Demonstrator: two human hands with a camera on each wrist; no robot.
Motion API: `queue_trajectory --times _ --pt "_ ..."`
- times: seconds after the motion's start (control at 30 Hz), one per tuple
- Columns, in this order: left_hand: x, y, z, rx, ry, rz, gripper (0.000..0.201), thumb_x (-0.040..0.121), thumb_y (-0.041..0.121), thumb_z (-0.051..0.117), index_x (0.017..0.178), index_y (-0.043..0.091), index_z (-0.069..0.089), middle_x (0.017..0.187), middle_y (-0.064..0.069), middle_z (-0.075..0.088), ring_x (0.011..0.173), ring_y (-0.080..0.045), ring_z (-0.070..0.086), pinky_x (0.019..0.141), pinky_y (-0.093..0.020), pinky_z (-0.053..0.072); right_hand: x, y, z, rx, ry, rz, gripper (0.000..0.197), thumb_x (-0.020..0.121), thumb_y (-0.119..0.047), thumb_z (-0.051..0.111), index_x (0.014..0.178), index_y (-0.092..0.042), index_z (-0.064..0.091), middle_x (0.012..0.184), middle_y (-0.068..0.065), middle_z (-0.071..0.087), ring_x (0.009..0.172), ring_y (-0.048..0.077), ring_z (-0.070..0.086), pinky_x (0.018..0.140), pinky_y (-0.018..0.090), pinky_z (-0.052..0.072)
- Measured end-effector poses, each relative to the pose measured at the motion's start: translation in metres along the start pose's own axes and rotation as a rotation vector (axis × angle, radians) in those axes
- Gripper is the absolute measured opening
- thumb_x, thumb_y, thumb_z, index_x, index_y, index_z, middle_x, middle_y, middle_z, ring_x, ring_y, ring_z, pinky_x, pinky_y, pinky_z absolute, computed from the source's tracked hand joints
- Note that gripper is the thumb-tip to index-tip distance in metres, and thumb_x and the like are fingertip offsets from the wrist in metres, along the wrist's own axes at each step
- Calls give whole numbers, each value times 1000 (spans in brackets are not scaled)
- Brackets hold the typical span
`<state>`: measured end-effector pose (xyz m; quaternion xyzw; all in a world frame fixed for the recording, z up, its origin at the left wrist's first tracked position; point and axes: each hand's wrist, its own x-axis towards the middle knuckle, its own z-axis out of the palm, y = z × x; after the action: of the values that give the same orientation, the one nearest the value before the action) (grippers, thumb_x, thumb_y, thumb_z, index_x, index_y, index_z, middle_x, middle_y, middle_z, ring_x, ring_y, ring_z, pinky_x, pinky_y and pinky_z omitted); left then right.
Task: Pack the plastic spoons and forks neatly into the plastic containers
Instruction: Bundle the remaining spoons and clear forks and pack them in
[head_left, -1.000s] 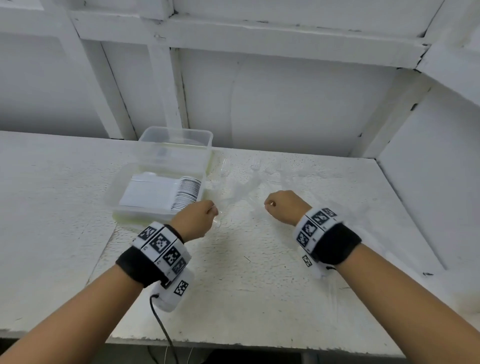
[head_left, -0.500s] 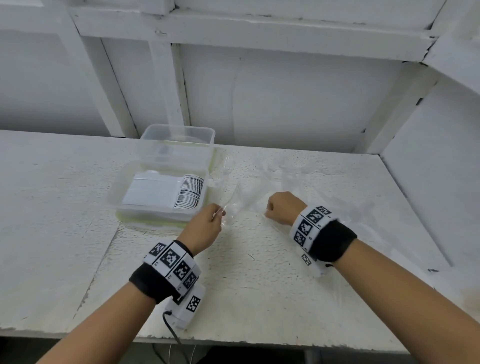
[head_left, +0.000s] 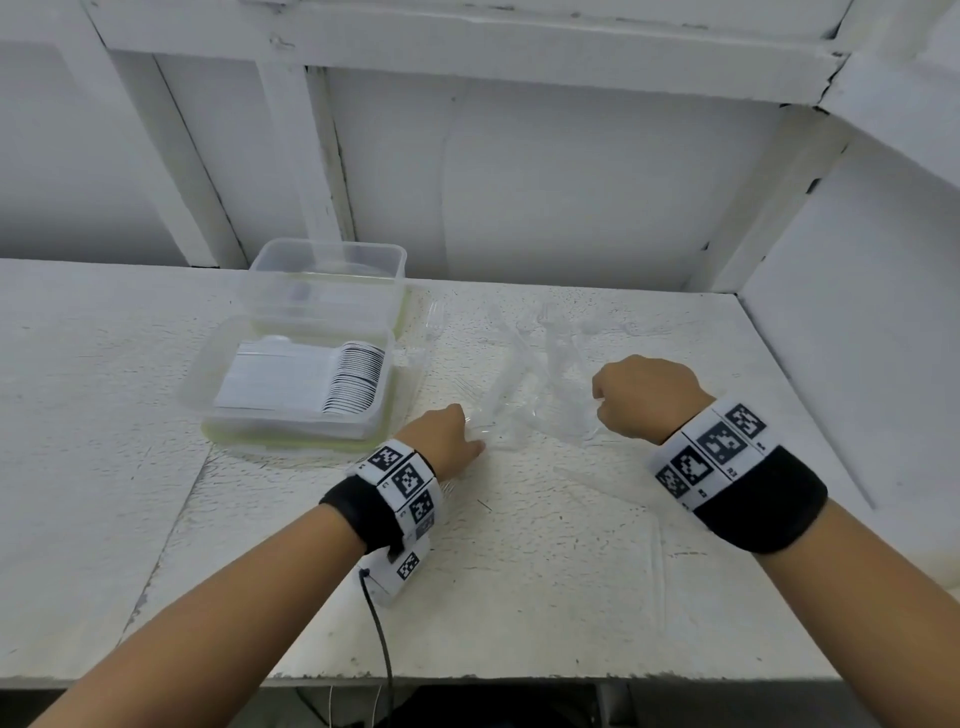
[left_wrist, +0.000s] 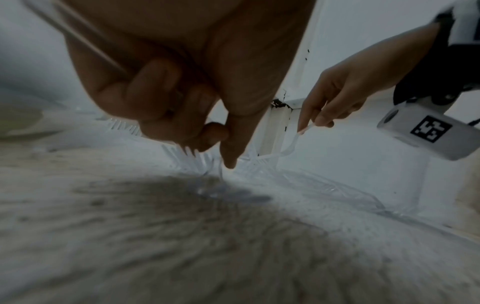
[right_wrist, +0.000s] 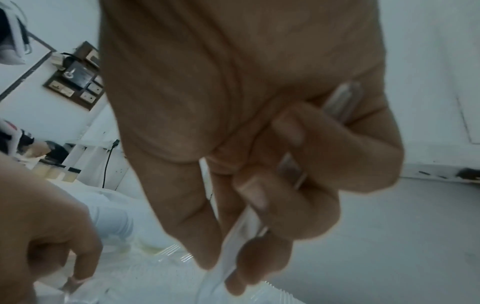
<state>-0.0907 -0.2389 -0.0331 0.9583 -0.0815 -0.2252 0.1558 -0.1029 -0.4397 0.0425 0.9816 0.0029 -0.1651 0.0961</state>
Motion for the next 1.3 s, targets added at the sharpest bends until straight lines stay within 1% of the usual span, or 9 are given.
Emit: queue_trajectory --times 0.2,0.27,0.37,0.5,0.63,0.73,0.9,1.07,1.3 --pt "0 -2 -7 2 12 24 29 93 23 45 119 13 53 117 -5 58 104 -21 55 78 -26 41 0 6 6 129 -22 33 32 91 -16 41 116 -11 61 117 5 63 104 23 62 83 33 50" --pt "-5 -6 -12 -77 6 48 25 93 22 48 115 15 55 98 2 63 95 -16 57 71 -22 40 -1 9 5 201 -46 35 32 92 -18 41 115 -9 61 117 7 63 106 24 61 86 36 50" --pt "-16 -12 -24 -331 -34 66 12 90 17 53 101 17 55 69 9 65 66 -8 55 53 -17 38 -1 14 1 314 -85 15 23 93 -22 40 109 -11 54 109 7 60 92 23 57 72 32 45" --pt "-38 -19 -39 -657 -135 56 9 91 15 54 99 16 52 88 -3 73 37 -7 37 37 -17 27 6 12 -2 318 -41 -28 22 94 -31 44 96 -12 53 103 5 60 84 19 51 57 22 33" --pt "-52 -29 -44 -810 -131 61 10 93 23 53 100 16 53 98 -4 72 35 -8 34 36 -16 25 22 -20 0 331 6 -170 32 97 -31 43 108 -10 64 111 5 65 96 21 61 73 26 43" --pt "-59 -36 -44 -851 -95 91 29 93 38 49 106 12 57 106 0 70 36 -7 32 37 -16 23 35 -52 4 309 -8 -276 32 96 -27 47 125 -18 57 127 1 58 110 19 56 88 28 43" --pt "-65 -38 -39 -960 -79 69 56 84 66 42 106 18 60 109 3 67 40 -5 33 42 -16 22 54 -81 20 155 -6 -283 36 92 -28 54 127 -17 49 130 5 45 108 25 56 86 31 47" --pt "-67 -37 -35 -1058 8 27 50 95 51 29 99 14 63 102 0 70 42 -9 35 46 -20 22 62 -80 30 92 49 -369 22 93 -25 49 112 -15 55 125 8 46 98 28 58 82 37 51" --pt "-67 -41 -35 -1202 34 10 26 97 24 42 98 11 64 91 -2 71 44 -13 38 43 -19 23 55 -62 26 167 218 -467 21 95 -26 44 109 -16 56 108 1 60 94 22 58 71 29 43"
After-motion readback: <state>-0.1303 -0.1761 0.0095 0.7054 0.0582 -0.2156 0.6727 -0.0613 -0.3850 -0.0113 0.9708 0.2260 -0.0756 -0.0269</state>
